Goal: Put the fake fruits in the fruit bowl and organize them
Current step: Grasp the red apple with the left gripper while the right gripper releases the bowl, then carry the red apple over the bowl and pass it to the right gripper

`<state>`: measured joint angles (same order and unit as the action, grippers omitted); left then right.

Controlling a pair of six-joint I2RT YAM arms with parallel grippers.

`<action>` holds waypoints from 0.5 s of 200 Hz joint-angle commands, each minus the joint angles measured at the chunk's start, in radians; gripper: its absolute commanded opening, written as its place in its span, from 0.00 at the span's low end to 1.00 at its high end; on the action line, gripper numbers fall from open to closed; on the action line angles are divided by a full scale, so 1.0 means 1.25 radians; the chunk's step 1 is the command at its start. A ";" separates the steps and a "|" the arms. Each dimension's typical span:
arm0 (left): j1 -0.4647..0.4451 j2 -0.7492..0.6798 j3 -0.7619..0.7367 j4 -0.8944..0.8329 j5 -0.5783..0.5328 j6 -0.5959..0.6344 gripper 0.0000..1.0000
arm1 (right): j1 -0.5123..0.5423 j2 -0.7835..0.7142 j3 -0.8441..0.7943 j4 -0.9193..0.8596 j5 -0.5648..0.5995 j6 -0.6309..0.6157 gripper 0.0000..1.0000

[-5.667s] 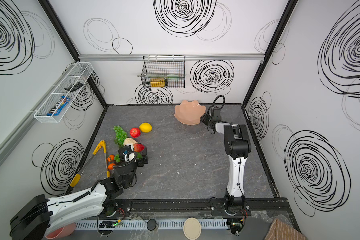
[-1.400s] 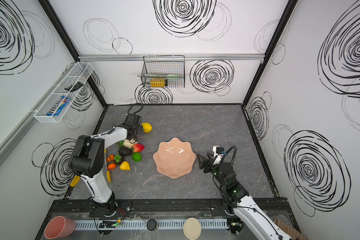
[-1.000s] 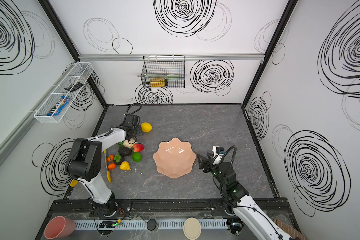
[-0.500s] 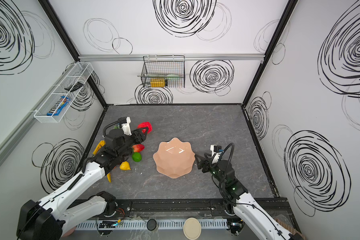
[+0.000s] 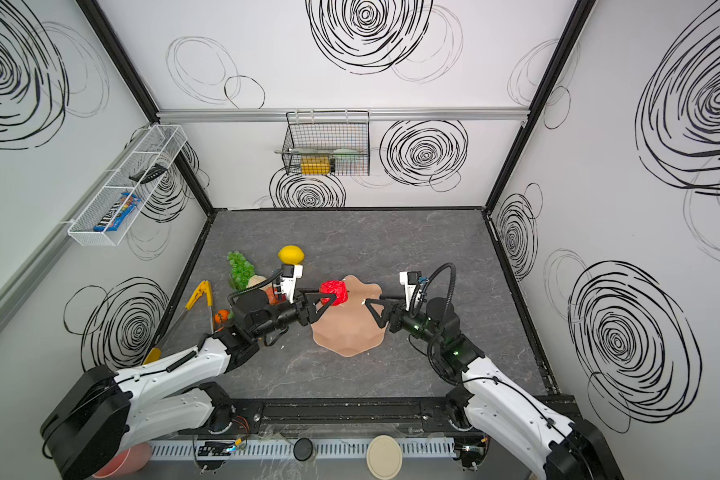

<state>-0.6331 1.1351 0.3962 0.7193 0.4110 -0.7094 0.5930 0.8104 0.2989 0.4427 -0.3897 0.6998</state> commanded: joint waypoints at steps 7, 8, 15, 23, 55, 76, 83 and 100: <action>-0.016 0.025 -0.008 0.166 0.087 -0.014 0.63 | 0.036 0.030 0.039 0.086 -0.078 -0.001 0.78; -0.016 0.026 -0.009 0.168 0.089 -0.013 0.63 | 0.037 0.030 0.040 0.087 -0.080 -0.002 0.78; -0.019 0.032 -0.011 0.184 0.112 -0.011 0.63 | 0.043 0.037 0.044 0.095 -0.092 -0.009 0.78; -0.022 0.037 -0.013 0.199 0.134 -0.009 0.64 | 0.047 0.044 0.052 0.097 -0.108 -0.019 0.77; -0.027 0.046 -0.020 0.241 0.186 -0.006 0.64 | 0.052 0.061 0.077 0.086 -0.163 -0.052 0.76; -0.033 0.054 -0.020 0.255 0.214 -0.001 0.64 | 0.055 0.062 0.083 0.084 -0.185 -0.069 0.75; -0.036 0.057 -0.020 0.264 0.224 0.000 0.64 | 0.056 0.062 0.083 0.084 -0.190 -0.075 0.75; -0.044 0.071 -0.020 0.305 0.254 -0.016 0.64 | 0.058 0.061 0.085 0.082 -0.191 -0.085 0.75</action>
<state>-0.6731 1.2026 0.3790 0.9539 0.6411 -0.7155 0.6563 0.8875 0.3794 0.5140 -0.5861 0.6331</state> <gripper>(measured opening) 0.640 0.750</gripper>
